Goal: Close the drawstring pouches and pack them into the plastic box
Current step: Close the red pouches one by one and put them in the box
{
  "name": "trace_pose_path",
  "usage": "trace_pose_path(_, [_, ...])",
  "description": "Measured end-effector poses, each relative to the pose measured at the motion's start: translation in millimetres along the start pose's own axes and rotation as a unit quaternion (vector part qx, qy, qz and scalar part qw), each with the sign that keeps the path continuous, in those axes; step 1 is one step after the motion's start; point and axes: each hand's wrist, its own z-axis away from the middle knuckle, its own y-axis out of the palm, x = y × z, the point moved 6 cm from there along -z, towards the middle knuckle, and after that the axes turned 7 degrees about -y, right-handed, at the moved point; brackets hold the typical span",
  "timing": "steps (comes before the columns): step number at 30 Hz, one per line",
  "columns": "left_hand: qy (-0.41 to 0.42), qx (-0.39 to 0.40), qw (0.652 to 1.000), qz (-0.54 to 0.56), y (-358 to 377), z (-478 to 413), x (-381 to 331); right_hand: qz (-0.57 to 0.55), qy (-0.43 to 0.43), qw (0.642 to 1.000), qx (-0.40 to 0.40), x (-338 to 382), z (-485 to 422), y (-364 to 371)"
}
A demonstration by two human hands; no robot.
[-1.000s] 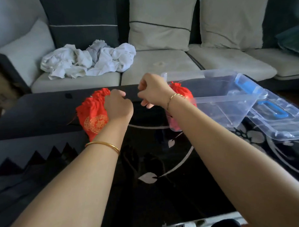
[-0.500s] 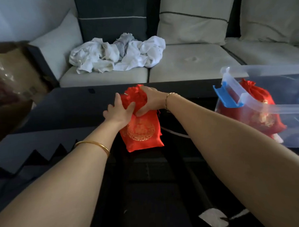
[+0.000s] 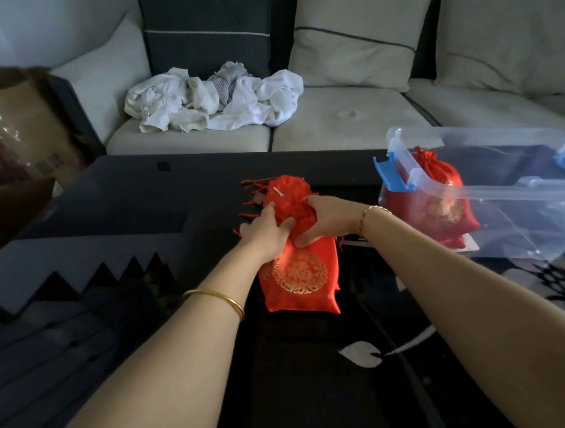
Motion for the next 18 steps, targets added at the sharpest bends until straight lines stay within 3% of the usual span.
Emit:
trace_pose_path(4, [0.014,0.017,1.0,0.02,27,35,-13,-0.025,0.033,0.999,-0.007,-16,46,1])
trace_pose_path(7, [0.031,-0.058,0.997,0.052,20,52,-17,-0.004,0.034,0.998,-0.057,-13,73,-1])
trace_pose_path(10, [0.0,-0.147,0.987,0.067,8,74,-15,-0.002,0.017,0.99,-0.142,-6,101,-2])
trace_pose_path(13, [-0.03,-0.192,0.977,0.086,5,97,-14,0.016,0.051,0.972,-0.229,-11,124,3])
trace_pose_path(18, [-0.036,-0.167,0.978,0.12,15,99,-14,0.006,0.089,0.957,-0.275,-15,131,8])
